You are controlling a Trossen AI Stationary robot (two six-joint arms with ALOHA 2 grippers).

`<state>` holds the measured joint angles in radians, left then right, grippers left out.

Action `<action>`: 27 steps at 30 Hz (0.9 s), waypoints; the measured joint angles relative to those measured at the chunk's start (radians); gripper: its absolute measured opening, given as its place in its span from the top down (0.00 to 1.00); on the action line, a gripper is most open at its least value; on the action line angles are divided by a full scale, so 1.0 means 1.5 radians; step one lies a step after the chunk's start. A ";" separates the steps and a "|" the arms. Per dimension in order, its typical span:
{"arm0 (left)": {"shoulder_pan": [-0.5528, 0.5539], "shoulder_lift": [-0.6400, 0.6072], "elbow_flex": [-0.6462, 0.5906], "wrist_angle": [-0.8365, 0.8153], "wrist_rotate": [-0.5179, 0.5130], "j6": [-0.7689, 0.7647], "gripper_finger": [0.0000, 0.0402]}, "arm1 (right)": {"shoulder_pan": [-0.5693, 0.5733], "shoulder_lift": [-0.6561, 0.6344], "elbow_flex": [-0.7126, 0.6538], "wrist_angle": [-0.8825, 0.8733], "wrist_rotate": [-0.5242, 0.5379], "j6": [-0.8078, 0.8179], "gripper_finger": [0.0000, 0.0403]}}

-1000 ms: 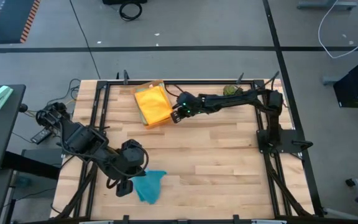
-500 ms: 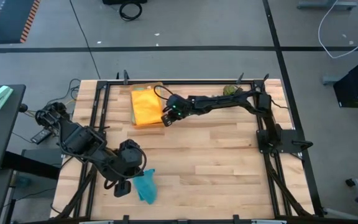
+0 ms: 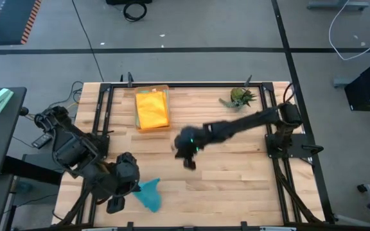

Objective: Fold microfiber towels
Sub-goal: Fold the blue microfiber cloth

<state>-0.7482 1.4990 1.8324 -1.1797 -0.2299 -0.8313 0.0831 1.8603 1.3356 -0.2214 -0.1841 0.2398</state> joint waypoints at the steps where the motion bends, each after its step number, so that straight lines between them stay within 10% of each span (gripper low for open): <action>1: -0.005 0.000 0.000 0.000 -0.009 -0.003 0.98 | 0.017 0.007 -0.009 0.040 -0.003 -0.014 0.90; 10: -0.017 0.000 0.000 -0.002 -0.024 -0.025 0.99 | 0.047 0.096 -0.014 0.335 -0.095 0.042 0.69; 27: -0.016 0.000 0.000 -0.002 -0.024 -0.035 0.96 | 0.085 0.247 0.054 0.451 -0.096 0.102 0.59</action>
<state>-0.7727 1.4990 1.8324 -1.1823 -0.2657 -0.8840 0.2101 2.2313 1.4168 0.4548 -0.3286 0.3935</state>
